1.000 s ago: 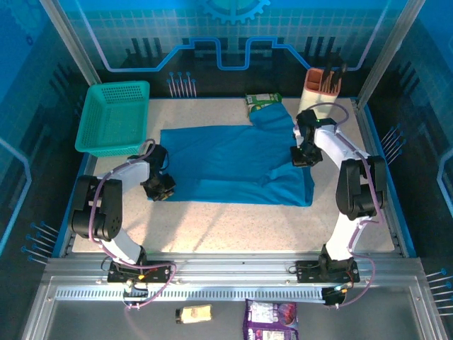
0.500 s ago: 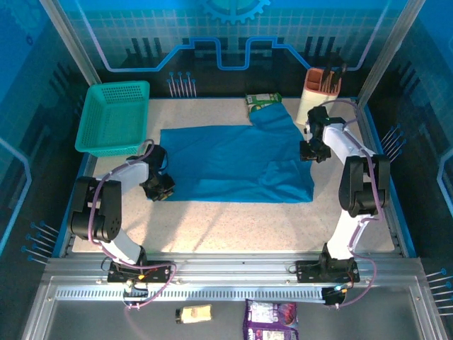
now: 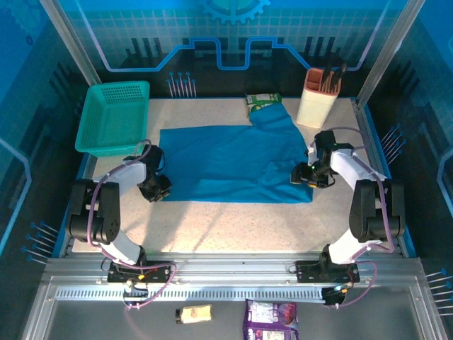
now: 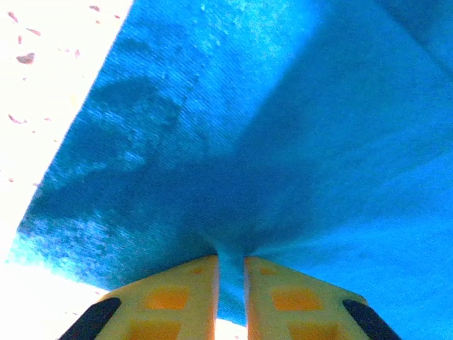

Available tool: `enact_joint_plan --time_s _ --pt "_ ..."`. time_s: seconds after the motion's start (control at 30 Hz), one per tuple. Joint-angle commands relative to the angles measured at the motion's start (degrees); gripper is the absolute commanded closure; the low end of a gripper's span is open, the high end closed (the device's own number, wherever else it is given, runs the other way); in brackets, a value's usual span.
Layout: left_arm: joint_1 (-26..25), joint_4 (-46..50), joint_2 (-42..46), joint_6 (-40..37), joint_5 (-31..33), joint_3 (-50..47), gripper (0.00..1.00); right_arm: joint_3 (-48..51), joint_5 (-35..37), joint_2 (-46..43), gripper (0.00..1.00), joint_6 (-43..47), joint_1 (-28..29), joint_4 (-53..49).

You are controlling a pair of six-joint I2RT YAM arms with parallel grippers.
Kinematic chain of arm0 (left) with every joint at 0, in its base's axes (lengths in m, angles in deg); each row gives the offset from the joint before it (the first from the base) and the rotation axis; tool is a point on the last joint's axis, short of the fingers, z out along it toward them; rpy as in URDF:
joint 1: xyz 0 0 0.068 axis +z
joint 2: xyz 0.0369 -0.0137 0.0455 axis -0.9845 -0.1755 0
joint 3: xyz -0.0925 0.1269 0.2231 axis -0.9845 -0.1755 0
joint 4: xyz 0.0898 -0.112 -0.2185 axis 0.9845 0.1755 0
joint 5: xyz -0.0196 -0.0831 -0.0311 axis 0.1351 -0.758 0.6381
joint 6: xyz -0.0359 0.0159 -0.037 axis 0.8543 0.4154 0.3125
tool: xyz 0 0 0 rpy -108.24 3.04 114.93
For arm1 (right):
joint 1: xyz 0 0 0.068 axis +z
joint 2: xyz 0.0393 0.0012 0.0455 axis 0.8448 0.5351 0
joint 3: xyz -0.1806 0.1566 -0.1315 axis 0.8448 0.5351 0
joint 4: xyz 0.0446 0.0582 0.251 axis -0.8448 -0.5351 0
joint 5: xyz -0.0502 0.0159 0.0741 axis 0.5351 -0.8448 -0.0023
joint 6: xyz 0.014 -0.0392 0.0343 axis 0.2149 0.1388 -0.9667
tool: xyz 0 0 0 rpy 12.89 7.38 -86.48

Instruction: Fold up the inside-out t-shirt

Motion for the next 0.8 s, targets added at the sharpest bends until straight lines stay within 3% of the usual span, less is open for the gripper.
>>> enact_joint_plan --time_s 0.0,0.1,0.17,0.23,0.3,0.37,0.53,0.67,0.77 --pt "2.4 -0.3 -1.5 -1.3 -2.9 -0.8 0.82 2.4 -7.3 1.4 0.39 -2.8 -0.8 4.3" --pt "3.7 -1.1 -1.4 -1.2 -4.1 -1.9 0.82 5.1 -6.4 1.7 0.47 -5.5 -1.1 6.1" --pt "4.2 -1.2 -1.0 -1.1 -4.3 -2.4 0.82 6.9 -4.1 1.4 0.57 -7.5 -1.9 6.5" --pt "4.8 -1.0 -0.4 -1.2 -4.5 -3.2 0.82 9.9 -2.2 0.3 0.77 -9.9 -3.8 7.4" --pt "5.9 -1.1 0.2 -1.3 -4.7 -4.1 0.81 12.6 -1.2 -1.3 0.81 -12.7 -6.4 8.7" --pt "7.1 -1.4 0.7 -1.3 -5.4 -5.4 0.80 14.8 -0.9 -2.9 0.80 -14.8 -9.0 10.1" --pt "8.9 -2.5 1.3 -0.8 -7.4 -7.8 0.80 15.7 -1.0 -6.1 0.52 -17.1 -11.5 8.9" --pt "8.9 -1.9 3.4 -0.4 -10.0 -6.9 0.80 12.4 2.2 -13.0 0.49 -16.6 -9.4 3.9" --pt "8.6 -0.4 6.0 0.0 -11.7 -4.6 0.80 7.7 5.0 -15.9 0.50 -14.6 -2.8 0.6"
